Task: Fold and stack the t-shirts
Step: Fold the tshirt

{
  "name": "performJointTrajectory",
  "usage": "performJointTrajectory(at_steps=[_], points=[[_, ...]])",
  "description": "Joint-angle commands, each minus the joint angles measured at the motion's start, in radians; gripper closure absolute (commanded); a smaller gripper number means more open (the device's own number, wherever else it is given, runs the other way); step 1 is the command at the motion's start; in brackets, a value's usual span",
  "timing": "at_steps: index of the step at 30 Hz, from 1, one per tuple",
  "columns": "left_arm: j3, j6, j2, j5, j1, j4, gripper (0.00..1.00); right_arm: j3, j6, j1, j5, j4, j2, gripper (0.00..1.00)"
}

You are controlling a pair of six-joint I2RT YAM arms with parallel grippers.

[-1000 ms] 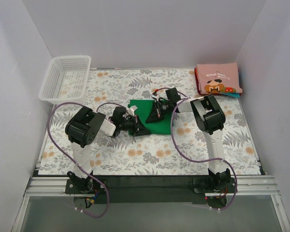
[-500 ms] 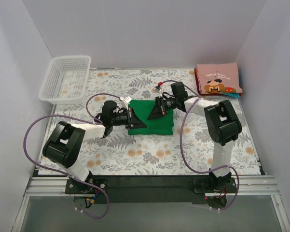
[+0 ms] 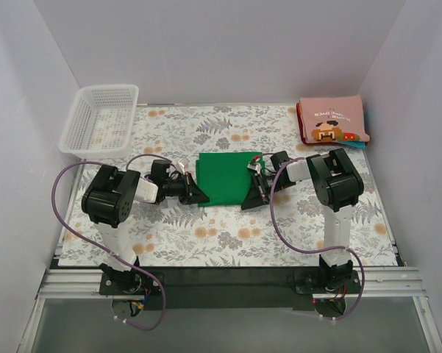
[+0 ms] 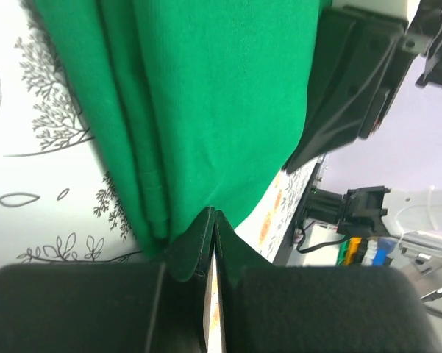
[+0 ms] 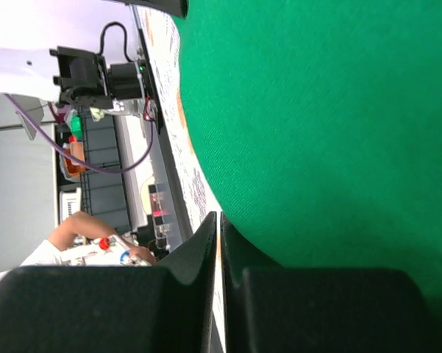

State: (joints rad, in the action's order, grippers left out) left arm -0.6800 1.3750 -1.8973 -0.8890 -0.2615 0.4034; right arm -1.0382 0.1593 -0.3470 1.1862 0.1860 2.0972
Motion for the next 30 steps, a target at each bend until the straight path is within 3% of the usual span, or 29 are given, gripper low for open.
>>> performJointTrajectory(at_steps=[1,4,7,12,21,30], points=[[-0.012,-0.092,0.029,-0.005,0.028,-0.074,1.0,-0.022,-0.187,0.058,-0.063,0.163,0.009,0.92],[0.006,-0.169,0.101,-0.066,0.025,-0.081,1.0,-0.037,-0.286,0.069,-0.028,0.294,-0.083,0.92],[0.001,-0.212,0.173,-0.142,0.025,-0.103,0.99,-0.081,-0.307,0.089,0.044,0.332,-0.164,0.86],[-0.16,-0.242,0.173,-0.122,0.025,-0.126,0.98,-0.327,-0.273,0.123,0.001,0.322,-0.126,0.82],[-0.504,-0.093,-0.181,0.024,0.027,-0.025,0.98,-0.709,-0.078,0.169,-0.057,0.202,0.182,0.81],[-0.656,-0.122,-0.385,0.058,0.064,-0.055,0.97,-0.77,0.011,0.203,-0.134,0.043,0.388,0.81]])
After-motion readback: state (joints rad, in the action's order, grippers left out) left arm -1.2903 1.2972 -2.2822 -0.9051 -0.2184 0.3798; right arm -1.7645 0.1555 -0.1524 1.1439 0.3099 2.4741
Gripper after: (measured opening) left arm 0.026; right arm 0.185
